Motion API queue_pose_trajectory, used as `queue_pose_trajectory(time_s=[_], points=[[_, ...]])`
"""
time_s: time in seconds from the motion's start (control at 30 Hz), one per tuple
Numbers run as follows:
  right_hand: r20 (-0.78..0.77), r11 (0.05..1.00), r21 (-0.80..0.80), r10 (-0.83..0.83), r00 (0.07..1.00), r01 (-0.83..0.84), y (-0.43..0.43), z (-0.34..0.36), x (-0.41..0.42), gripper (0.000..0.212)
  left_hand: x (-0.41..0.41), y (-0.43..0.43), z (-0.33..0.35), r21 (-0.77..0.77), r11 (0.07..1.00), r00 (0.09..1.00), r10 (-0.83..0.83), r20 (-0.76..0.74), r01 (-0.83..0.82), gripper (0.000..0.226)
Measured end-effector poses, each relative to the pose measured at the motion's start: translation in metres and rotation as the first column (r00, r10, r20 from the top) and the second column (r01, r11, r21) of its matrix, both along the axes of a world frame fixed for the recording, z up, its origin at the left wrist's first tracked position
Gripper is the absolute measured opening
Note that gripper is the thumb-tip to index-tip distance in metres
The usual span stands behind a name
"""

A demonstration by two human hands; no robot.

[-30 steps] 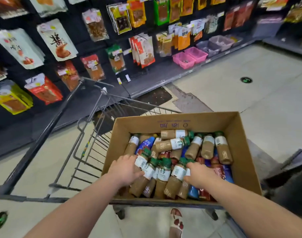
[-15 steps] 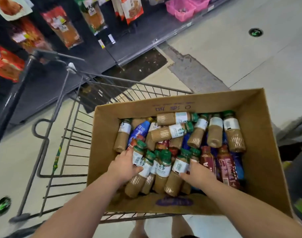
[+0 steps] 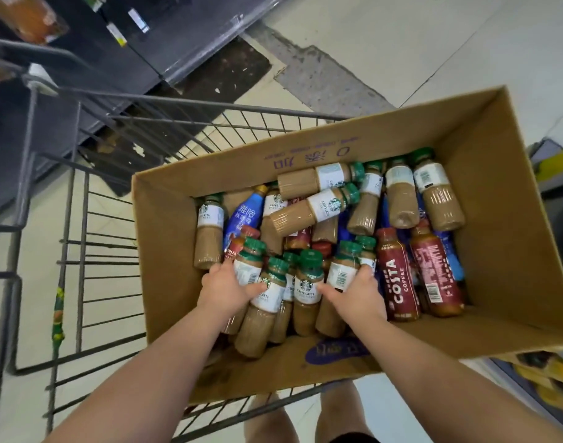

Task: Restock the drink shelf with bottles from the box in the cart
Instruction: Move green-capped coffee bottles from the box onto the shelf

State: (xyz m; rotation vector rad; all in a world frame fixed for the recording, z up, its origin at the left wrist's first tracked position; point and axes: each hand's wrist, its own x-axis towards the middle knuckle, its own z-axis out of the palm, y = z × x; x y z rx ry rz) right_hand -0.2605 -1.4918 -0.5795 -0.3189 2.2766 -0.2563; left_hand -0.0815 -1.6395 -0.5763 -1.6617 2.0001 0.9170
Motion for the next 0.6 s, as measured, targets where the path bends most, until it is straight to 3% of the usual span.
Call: queue_pose_trajectory(time_s=[0.23, 0.37, 0.6], points=[[0.034, 0.994, -0.065, -0.088, 0.996, 0.090, 0.003, 0.001, 0.002, 0.070, 0.004, -0.008, -0.001, 0.057, 0.996, 0.997, 0.066, -0.043, -0.064, 0.071], [0.051, 0.991, -0.133, -0.022, 0.998, 0.029, 0.006, 0.014, 0.001, 0.049, 0.009, -0.003, 0.009, 0.088, 0.991, 0.976, 0.116, -0.185, -0.102, 0.064], [0.059, 0.940, -0.320, -0.103, 0.993, 0.117, 0.009, 0.061, 0.005, 0.040, 0.001, -0.004, 0.060, 0.067, 0.995, 0.899, 0.099, -0.426, -0.078, 0.047]])
